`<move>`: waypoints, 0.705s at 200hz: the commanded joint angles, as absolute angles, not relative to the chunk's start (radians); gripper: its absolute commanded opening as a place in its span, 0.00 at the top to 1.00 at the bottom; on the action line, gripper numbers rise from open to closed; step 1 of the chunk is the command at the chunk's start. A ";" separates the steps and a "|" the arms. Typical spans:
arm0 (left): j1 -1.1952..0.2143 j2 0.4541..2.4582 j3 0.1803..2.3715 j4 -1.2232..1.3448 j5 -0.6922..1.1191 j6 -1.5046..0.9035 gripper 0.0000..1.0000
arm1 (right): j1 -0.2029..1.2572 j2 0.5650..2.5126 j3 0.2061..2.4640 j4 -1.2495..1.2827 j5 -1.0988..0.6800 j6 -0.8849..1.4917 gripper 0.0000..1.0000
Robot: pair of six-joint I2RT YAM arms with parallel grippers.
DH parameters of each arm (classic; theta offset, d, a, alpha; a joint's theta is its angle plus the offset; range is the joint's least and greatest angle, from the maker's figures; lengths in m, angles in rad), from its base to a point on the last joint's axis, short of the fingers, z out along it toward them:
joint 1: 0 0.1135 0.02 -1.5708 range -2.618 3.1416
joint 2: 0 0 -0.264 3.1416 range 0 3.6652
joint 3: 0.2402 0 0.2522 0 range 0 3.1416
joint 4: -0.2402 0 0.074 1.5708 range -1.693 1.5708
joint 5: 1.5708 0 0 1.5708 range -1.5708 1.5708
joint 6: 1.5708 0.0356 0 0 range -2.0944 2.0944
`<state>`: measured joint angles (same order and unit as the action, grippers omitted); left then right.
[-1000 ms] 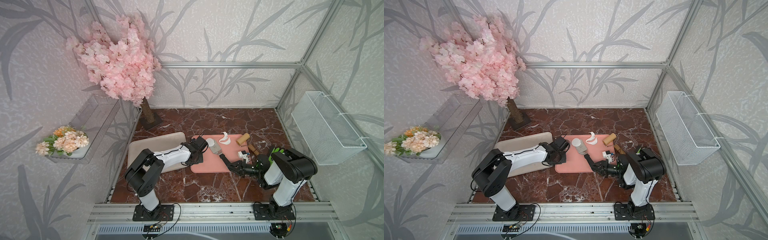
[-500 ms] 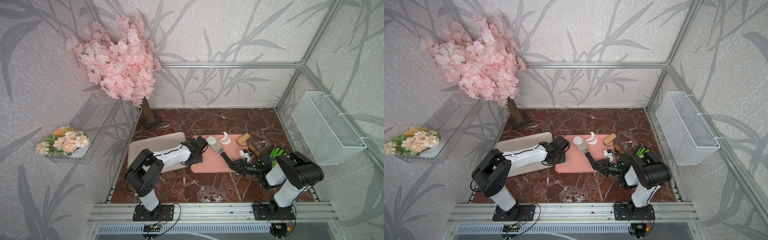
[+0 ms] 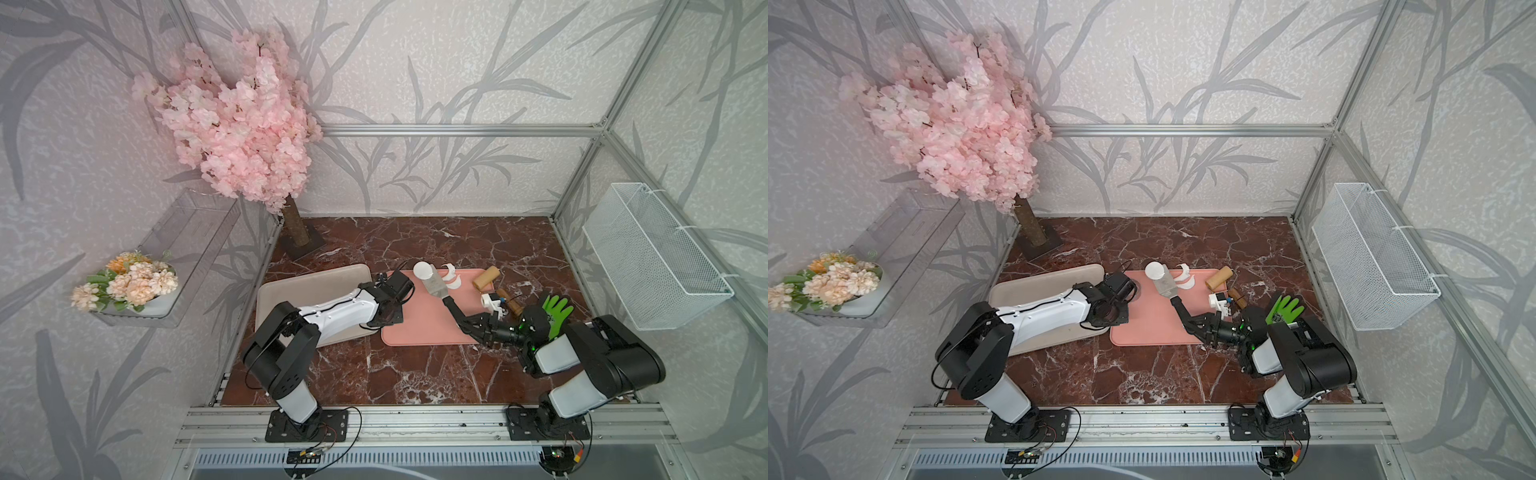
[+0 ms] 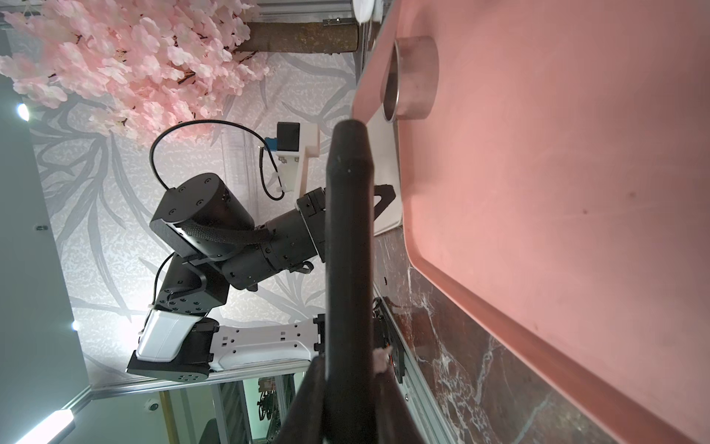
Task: Roll out the dumpling wrappers from the dough
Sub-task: Scoop the dumpling wrapper from the work surface, then place the dumpling wrapper on the plate.
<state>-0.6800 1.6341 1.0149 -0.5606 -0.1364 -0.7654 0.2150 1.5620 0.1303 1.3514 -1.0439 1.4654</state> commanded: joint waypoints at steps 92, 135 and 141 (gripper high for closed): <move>-0.566 1.385 1.008 -0.666 -0.170 -0.774 1.00 | 0.215 1.332 0.235 1.193 -1.058 1.499 1.00; -0.537 1.328 1.005 -0.687 -0.164 -0.778 0.96 | 0.251 1.184 0.320 0.876 -1.065 1.383 1.00; -0.534 1.316 1.006 -0.691 -0.165 -0.778 0.94 | 0.256 1.172 0.328 0.855 -1.062 1.377 1.00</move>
